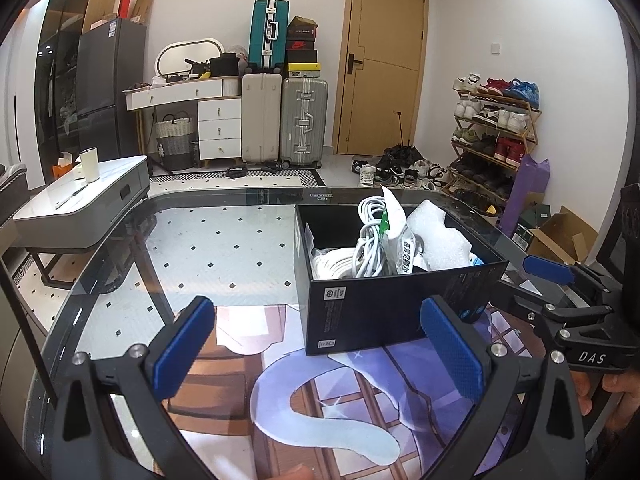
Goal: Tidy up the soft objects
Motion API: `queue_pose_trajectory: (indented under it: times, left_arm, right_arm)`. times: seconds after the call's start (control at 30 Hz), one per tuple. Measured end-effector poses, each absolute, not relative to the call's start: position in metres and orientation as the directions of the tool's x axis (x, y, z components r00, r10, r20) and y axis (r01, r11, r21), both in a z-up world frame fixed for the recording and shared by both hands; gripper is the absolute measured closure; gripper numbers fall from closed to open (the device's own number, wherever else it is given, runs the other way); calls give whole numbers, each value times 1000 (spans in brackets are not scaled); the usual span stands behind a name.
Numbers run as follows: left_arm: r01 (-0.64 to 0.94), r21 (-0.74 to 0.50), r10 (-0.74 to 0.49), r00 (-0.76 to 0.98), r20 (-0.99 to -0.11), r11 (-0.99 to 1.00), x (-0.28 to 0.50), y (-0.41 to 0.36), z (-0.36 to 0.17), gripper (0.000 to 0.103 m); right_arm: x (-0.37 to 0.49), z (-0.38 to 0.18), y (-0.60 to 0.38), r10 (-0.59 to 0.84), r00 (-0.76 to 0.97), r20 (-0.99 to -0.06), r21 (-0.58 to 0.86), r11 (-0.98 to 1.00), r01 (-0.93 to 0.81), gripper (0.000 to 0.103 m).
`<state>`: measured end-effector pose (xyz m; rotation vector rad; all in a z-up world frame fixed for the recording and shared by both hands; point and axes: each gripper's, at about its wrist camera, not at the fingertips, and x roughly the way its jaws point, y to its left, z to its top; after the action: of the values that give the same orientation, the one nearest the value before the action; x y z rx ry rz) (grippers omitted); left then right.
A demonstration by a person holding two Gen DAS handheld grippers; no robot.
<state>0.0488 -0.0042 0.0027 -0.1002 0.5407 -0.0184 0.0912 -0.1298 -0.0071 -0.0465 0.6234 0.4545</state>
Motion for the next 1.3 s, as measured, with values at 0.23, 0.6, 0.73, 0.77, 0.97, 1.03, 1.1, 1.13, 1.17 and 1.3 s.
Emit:
queue_pose_trajectory:
  times: [0.23,0.6,0.73,0.77,0.97,1.03,1.1,1.13,1.17,1.3]
  left_arm:
    - [1,-87,-45,866,-498,996,47,-8,0,0]
    - [-13,-90,-34,866,-498,996,47,-8,0,0]
    - [-8,-65,-25,869,-494,998,47,-13,0,0]
    - [-7,-58,-23,871,-491,998,46,-15,1,0]
    - [-2,-42,-19,875,-484,999,44,-20,1,0]
    - [-4,-47,-19,875,-484,999,44,-19,1,0]
    - [-6,-50,-19,875,-483,999,44,-19,1,0]
    - [-4,-50,-21,875,-483,999,45,-19,2,0]
    - [-2,-49,-22,876,-481,999,44,-20,2,0]
    - [0,-39,-19,879,-477,999,44,-20,2,0]
  right_arm:
    - [82,-3,-130,393,743,-542,78,904,-421,11]
    - [77,-1,-140,391,762,-516,98,911,-401,6]
    - [76,0,-142,388,767,-511,96,913,-397,4]
    - [76,0,-142,389,766,-512,97,912,-398,3]
    - [77,-2,-144,389,763,-516,103,913,-396,1]
    - [77,-2,-145,392,763,-515,109,912,-395,1]
    - [77,-2,-146,392,765,-511,114,913,-392,1]
    - [77,-2,-147,392,766,-510,118,913,-390,1]
    - [77,-1,-148,392,767,-508,120,914,-388,1]
    - [77,-1,-148,390,770,-505,124,916,-382,1]
